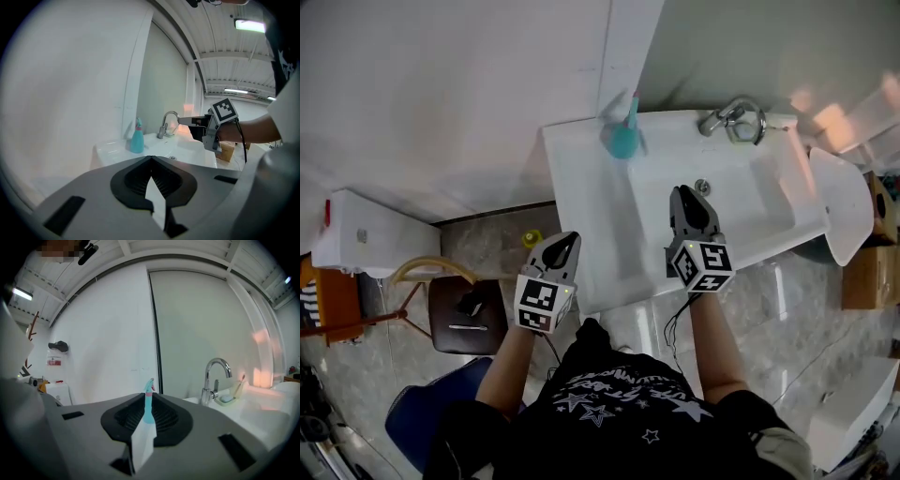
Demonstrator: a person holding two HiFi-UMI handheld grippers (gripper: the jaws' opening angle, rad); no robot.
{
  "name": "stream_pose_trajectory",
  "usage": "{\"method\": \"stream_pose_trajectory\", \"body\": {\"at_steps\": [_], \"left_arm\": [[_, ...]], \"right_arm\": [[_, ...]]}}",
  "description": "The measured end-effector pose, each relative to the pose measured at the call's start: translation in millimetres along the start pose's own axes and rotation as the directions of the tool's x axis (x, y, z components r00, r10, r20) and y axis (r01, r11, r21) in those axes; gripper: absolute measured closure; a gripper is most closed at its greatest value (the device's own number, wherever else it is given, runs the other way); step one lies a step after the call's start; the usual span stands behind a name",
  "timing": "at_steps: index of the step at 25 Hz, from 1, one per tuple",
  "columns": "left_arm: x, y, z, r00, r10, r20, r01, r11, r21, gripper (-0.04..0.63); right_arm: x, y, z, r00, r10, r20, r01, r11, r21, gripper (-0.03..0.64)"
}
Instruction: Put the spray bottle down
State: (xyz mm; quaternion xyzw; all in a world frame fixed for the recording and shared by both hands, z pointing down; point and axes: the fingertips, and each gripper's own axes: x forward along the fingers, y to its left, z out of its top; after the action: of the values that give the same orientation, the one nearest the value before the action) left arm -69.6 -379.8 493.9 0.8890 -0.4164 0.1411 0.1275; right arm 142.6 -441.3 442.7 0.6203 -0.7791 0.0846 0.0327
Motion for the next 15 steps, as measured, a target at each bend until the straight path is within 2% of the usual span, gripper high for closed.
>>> {"method": "stream_pose_trajectory", "body": {"at_steps": [5, 11, 15], "left_arm": [[-9.5, -24.5, -10.5, 1.000, 0.001, -0.015, -0.001, 1.000, -0.013, 0.580], [-31.3, -73.8, -14.1, 1.000, 0.001, -0.018, -0.001, 1.000, 0.016, 0.580], [-56.5, -114.5, -23.4, 1.000, -0.002, -0.016, 0.003, 1.000, 0.030, 0.580]], "right_arm": [[-33.0, 1.3, -5.4, 1.000, 0.003, 0.001, -0.003, 1.000, 0.026, 0.603], [-102.0, -3.2, -18.5, 1.000, 0.009, -0.016, -0.009, 0.999, 0.049, 0.604], [-158.6, -8.2, -20.6, 1.000, -0.015, 0.000, 0.015, 0.999, 0.049, 0.604]]}}
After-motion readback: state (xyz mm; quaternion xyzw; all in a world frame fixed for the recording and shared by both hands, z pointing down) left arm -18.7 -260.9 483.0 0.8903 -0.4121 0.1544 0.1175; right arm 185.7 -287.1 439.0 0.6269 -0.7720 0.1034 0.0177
